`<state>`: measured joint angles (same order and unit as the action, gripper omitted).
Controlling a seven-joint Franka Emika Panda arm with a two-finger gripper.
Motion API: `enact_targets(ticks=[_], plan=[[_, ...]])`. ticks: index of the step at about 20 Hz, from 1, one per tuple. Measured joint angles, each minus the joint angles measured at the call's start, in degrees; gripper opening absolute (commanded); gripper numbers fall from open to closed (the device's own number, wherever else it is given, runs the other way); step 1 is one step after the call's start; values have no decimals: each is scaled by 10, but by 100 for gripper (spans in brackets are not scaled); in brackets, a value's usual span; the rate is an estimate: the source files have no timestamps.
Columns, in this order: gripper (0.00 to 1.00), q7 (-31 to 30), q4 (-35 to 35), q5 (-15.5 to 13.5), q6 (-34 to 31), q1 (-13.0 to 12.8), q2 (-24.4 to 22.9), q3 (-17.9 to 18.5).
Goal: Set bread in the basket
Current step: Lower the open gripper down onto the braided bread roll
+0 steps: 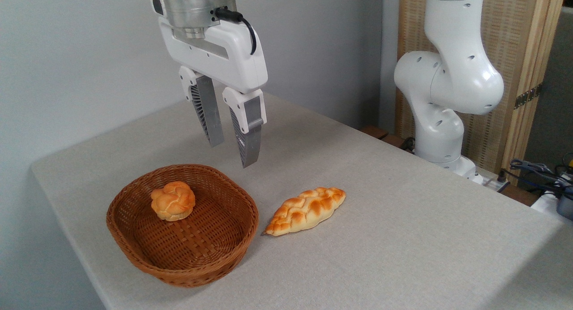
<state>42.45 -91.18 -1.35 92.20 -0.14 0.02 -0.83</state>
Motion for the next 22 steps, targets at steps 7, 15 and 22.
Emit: enact_targets(ticks=[7,15,22], plan=[[100,0,0,0,0,0,-1,1],[100,15,-30,0,0,3,-24,2],[100,78,-218,0,31,3,-137,4]])
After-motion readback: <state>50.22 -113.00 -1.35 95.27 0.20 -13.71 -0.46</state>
